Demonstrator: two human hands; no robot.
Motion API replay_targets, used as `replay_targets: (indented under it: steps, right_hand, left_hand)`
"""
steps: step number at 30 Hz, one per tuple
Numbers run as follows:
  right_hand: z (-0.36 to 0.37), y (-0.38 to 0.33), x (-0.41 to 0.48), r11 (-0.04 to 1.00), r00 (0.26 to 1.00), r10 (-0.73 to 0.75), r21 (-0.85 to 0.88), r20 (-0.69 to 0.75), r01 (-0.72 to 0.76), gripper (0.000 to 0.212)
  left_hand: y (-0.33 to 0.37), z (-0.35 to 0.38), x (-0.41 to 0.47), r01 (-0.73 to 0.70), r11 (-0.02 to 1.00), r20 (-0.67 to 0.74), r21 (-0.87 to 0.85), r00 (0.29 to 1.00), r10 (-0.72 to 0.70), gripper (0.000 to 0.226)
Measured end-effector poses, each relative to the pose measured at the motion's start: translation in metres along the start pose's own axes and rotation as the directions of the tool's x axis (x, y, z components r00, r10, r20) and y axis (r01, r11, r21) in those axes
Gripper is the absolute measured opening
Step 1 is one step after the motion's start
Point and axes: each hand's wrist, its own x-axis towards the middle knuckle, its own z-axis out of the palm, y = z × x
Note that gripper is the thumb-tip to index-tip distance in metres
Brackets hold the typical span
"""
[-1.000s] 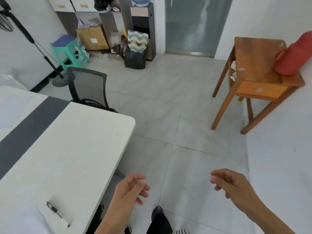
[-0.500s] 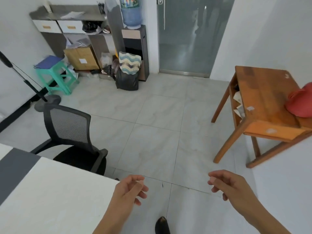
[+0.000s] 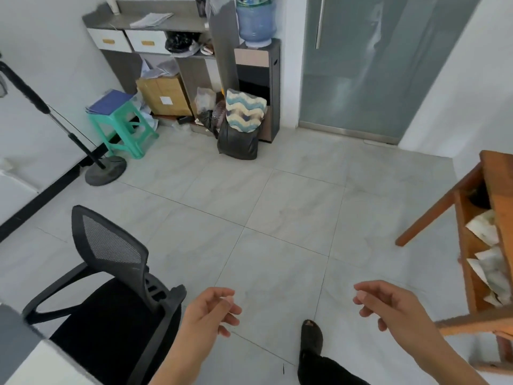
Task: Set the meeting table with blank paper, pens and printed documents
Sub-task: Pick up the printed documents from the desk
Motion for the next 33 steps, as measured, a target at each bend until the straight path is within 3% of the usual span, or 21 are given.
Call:
replay_targets:
  steps: [7, 17, 28, 33]
  right_hand:
    - [0.016, -0.13, 0.176, 0.992, 0.974, -0.076, -0.08, 0.213, 0.095, 0.01]
    - [0.135, -0.254, 0.358, 0.973, 0.902, -0.085, -0.158, 0.424, 0.167, 0.01]
    - [0.248, -0.419, 0.531, 0.979, 0.918, -0.137, -0.092, 0.372, 0.183, 0.013]
    - [0.291, -0.457, 0.624, 0.984, 0.922, -0.092, -0.11, 0.376, 0.143, 0.012]
  left_hand:
    - [0.095, 0.0, 0.106, -0.076, 0.993, -0.19, -0.093, 0.98, 0.057, 0.015]
    - [0.134, -0.078, 0.258, -0.018, 0.961, -0.373, -0.277, 0.923, -0.09, 0.014]
    - [0.301, -0.194, 0.475, -0.091, 0.982, -0.32, -0.163, 0.947, 0.035, 0.014]
    - [0.339, -0.229, 0.569, -0.05, 0.985, -0.329, -0.164, 0.944, -0.007, 0.011]
